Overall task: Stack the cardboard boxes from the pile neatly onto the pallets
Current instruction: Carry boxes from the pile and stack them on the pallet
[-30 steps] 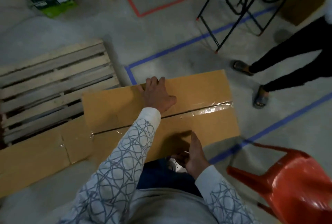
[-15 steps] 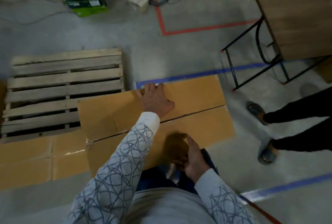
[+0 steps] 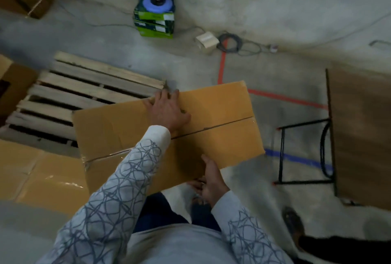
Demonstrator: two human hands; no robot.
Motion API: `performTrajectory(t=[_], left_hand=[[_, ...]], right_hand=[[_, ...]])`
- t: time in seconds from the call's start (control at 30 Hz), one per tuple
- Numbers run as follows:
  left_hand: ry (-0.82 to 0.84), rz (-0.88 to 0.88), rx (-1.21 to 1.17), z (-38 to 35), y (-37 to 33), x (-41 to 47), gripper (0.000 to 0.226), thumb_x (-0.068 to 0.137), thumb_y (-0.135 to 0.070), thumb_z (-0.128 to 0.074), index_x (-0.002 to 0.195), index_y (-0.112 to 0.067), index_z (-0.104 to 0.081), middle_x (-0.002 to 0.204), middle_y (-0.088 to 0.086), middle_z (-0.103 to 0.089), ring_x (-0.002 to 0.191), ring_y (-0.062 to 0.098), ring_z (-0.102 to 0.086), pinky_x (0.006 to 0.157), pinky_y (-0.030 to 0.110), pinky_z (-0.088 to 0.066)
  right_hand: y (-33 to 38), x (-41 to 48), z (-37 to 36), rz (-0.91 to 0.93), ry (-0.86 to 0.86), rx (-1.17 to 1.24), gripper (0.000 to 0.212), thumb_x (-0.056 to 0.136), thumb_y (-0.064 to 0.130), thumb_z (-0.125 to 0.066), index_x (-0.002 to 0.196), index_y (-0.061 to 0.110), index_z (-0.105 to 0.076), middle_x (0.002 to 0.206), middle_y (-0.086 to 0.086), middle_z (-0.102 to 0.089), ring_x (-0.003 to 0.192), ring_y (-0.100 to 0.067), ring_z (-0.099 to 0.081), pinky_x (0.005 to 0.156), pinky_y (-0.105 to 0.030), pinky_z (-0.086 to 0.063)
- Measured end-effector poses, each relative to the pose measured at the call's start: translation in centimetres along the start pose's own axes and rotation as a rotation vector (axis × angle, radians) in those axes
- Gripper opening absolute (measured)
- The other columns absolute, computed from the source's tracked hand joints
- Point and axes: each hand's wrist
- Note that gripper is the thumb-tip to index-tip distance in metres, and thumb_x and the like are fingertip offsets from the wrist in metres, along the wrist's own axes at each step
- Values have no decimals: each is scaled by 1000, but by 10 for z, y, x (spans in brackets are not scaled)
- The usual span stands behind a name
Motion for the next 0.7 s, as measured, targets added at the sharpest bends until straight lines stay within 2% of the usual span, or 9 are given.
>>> performTrajectory(t=[0.1,0.17,0.27,0.33,0.43,0.57,0.7], left_hand=[[-41,109,-80,13,4,16,87,79,-55,-66,155,-27,-35,152,12,-40,146,32,-28,115,62,-22],[-46,198,-129,16,9,23,88,79,-53,-68,155,-28,-34,152,12,-40,146,32,-27,114,62,-21],[-45,311,-167,18,22,34,87,77,-52,-70,153,-29,-36,150,10,-42,142,31,-32,111,59,-25],[-58,380,-202,16,36,40,85,78,-51,-70,153,-28,-37,148,8,-43,140,31,-33,109,56,-27],[-77,486,-229,15,64,52,83,79,-51,-68,153,-29,-37,148,7,-44,138,31,-35,109,54,-27],[-57,619,-203,16,98,72,84,78,-61,-66,152,-30,-39,147,7,-48,137,33,-39,114,56,-22],[-40,677,-304,14,126,84,85,80,-61,-70,152,-28,-39,149,9,-47,138,35,-38,117,53,-28]], right_hand=[[35,7,-5,-1,31,-106,56,91,56,-66,131,17,-55,115,-20,-65,95,-36,-66,71,-39,-56],[54,12,-9,-7,72,-187,53,92,54,-65,131,19,-53,115,-20,-64,99,-38,-66,66,-39,-54],[81,24,-24,-27,95,-278,56,93,54,-65,135,21,-47,114,-19,-59,107,-40,-64,70,-40,-51],[94,30,-40,-15,97,-376,58,93,54,-64,136,19,-48,108,-18,-59,103,-39,-65,72,-38,-52],[115,40,-65,20,108,-483,58,92,53,-66,137,18,-52,104,-16,-57,99,-39,-66,65,-35,-52],[146,47,-101,57,120,-573,58,93,50,-68,137,16,-50,112,-14,-62,89,-32,-64,56,-31,-50],[164,53,-137,78,120,-620,49,94,46,-68,134,22,-52,116,-11,-63,98,-30,-64,58,-31,-53]])
Point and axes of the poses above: each hand's wrist, its own x-axis towards the middle knuckle, its own z-axis out of the back of the hand, y = z × x
